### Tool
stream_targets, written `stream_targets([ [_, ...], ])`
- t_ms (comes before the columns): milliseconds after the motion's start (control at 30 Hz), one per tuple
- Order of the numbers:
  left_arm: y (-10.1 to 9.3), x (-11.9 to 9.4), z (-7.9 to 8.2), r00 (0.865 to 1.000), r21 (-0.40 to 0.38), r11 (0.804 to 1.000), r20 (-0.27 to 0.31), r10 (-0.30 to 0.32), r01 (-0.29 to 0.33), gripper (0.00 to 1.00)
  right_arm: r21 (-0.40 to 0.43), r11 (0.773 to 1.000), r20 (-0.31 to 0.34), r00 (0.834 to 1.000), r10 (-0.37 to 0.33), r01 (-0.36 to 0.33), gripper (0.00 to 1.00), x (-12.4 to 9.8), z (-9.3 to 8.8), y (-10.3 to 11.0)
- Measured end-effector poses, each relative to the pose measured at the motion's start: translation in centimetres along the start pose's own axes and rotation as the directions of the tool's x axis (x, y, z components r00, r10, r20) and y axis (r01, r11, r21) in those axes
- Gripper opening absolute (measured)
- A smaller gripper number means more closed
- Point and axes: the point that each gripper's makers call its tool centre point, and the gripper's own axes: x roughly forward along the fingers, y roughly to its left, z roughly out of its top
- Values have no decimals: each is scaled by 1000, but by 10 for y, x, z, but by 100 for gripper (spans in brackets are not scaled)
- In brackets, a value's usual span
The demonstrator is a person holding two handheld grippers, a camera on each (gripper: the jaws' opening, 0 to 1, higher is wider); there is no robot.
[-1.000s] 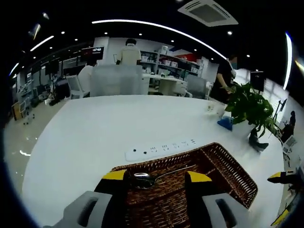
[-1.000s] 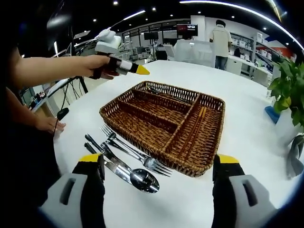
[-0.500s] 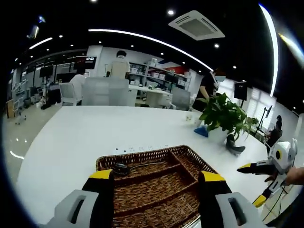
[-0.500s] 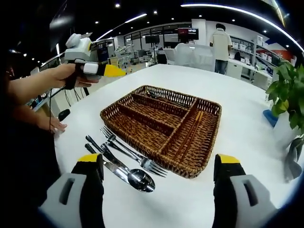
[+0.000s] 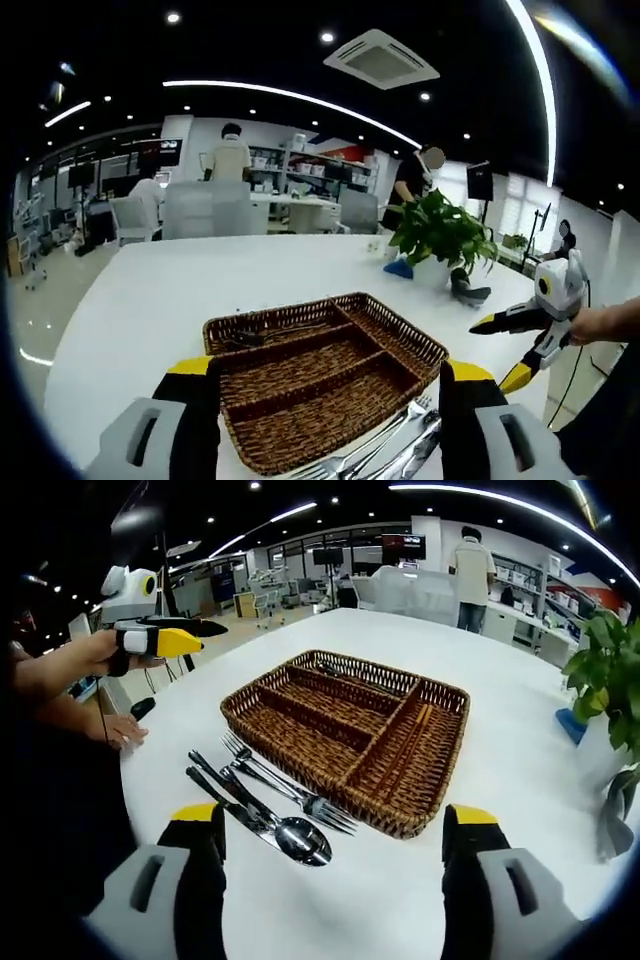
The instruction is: Arrange the knives, forks, and spoons in their matching storage slots by inserting each utensil handle-first until every utensil is classified and aligned in the correct compartment
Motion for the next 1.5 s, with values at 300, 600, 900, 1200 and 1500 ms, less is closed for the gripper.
stream_targets([
  [300, -10, -24, 0, 998, -39, 999, 59, -4, 6, 100, -70, 997, -22, 999, 24, -25, 79, 4, -12, 12],
  [600, -15, -41, -8, 998, -68, 998, 57, 1, 3, 100, -204, 971, -112, 988, 103, -124, 61, 23, -40, 35],
  [900, -19, -47, -17, 998, -52, 999, 61, 2, 2, 100, -237, 955, -109, 982, 153, -175, 44, 47, -48, 43],
  [1200, -28, -51, -16, 997, -7, 1000, 74, -15, 15, 100, -207, 960, -162, 974, 156, -188, 40, 63, -64, 37],
  [1500, -30, -47, -20, 997, 20, 999, 64, -30, 29, 98, -174, 965, -155, 973, 170, -197, 41, 72, -65, 37],
])
